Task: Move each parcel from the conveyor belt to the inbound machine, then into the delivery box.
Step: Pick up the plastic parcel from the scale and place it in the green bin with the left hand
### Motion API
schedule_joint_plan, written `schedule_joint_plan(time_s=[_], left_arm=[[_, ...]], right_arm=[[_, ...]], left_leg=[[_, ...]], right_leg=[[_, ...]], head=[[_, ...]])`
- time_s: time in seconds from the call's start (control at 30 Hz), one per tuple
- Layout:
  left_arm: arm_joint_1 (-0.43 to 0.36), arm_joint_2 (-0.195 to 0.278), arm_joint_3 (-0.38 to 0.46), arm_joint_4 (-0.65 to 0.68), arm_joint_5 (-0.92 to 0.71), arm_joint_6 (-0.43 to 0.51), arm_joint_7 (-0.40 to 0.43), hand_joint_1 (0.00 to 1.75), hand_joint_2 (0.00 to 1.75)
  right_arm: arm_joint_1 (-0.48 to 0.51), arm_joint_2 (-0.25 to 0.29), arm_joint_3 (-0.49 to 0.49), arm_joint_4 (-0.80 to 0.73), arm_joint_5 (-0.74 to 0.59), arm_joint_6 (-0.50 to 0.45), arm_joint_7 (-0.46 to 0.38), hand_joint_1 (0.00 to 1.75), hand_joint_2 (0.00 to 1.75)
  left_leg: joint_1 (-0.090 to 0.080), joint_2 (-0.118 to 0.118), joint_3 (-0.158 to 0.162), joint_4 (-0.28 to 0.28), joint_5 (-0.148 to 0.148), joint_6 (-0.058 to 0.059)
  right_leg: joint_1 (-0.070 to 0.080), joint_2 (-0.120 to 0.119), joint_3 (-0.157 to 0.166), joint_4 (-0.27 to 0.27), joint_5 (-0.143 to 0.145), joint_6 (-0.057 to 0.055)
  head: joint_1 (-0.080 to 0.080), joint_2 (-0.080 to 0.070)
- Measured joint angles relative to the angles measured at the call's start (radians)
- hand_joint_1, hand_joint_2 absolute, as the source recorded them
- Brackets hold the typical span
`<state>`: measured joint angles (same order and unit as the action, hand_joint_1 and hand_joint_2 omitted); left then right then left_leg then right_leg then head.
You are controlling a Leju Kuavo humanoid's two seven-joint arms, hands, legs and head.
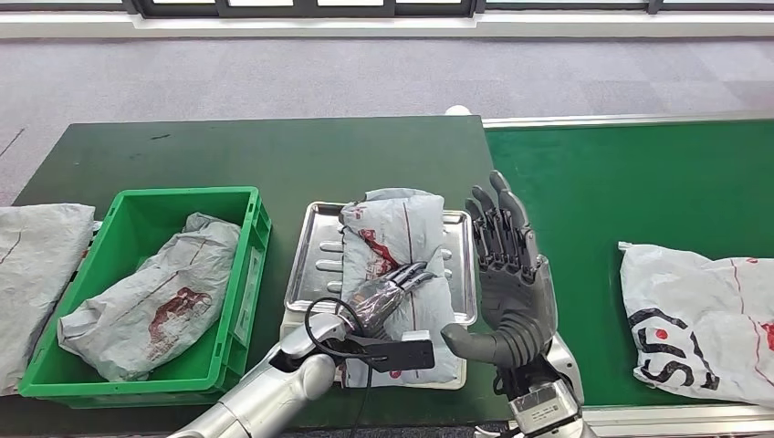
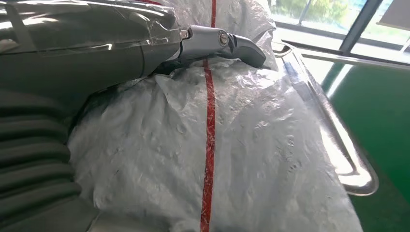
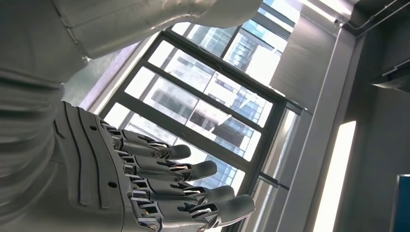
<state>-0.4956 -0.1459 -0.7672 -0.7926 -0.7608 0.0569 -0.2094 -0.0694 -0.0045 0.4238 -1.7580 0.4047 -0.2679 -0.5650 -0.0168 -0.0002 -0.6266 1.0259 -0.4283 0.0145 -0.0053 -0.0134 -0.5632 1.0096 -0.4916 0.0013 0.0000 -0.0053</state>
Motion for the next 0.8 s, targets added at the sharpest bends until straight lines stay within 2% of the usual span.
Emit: schedule_joint_plan(time_s=[0.17, 0.6, 0.73, 0.8], left_arm=[[-0.014, -0.022, -0.021, 0.070, -0.061, 0.055, 0.020, 0.00, 1.75], [-0.029, -0.042, -0.030, 0.118, -0.069, 0.069, 0.021, 0.02, 1.75], [-0.024, -0.045, -0.030, 0.121, -0.084, 0.116, 0.023, 1.75, 1.75], [-0.018, -0.046, -0.026, 0.116, -0.094, 0.141, 0.023, 1.75, 1.75]], right_arm=[[0.000, -0.001, 0.000, 0.002, 0.005, 0.002, -0.001, 0.00, 1.75], [0.000, -0.001, 0.000, 0.006, 0.005, 0.006, -0.001, 0.00, 1.75], [0.000, -0.001, 0.000, 0.009, 0.005, 0.006, -0.002, 0.00, 1.75], [-0.001, -0.001, 0.000, 0.010, 0.002, 0.004, -0.002, 0.00, 1.75]], left_leg=[[0.000, 0.000, 0.002, 0.000, 0.000, 0.000], [0.000, 0.000, 0.007, 0.000, 0.000, 0.000], [0.000, 0.000, 0.008, 0.000, 0.000, 0.001], [0.000, -0.001, 0.008, 0.000, 0.001, 0.001]], right_leg=[[0.000, 0.000, 0.002, 0.000, 0.000, 0.000], [0.000, -0.001, 0.008, 0.000, -0.001, 0.001], [0.000, -0.001, 0.008, 0.000, 0.000, 0.001], [0.000, -0.001, 0.008, 0.000, 0.000, 0.001]], head=[[0.000, 0.000], [0.000, 0.000], [0.000, 0.000], [0.000, 0.000]])
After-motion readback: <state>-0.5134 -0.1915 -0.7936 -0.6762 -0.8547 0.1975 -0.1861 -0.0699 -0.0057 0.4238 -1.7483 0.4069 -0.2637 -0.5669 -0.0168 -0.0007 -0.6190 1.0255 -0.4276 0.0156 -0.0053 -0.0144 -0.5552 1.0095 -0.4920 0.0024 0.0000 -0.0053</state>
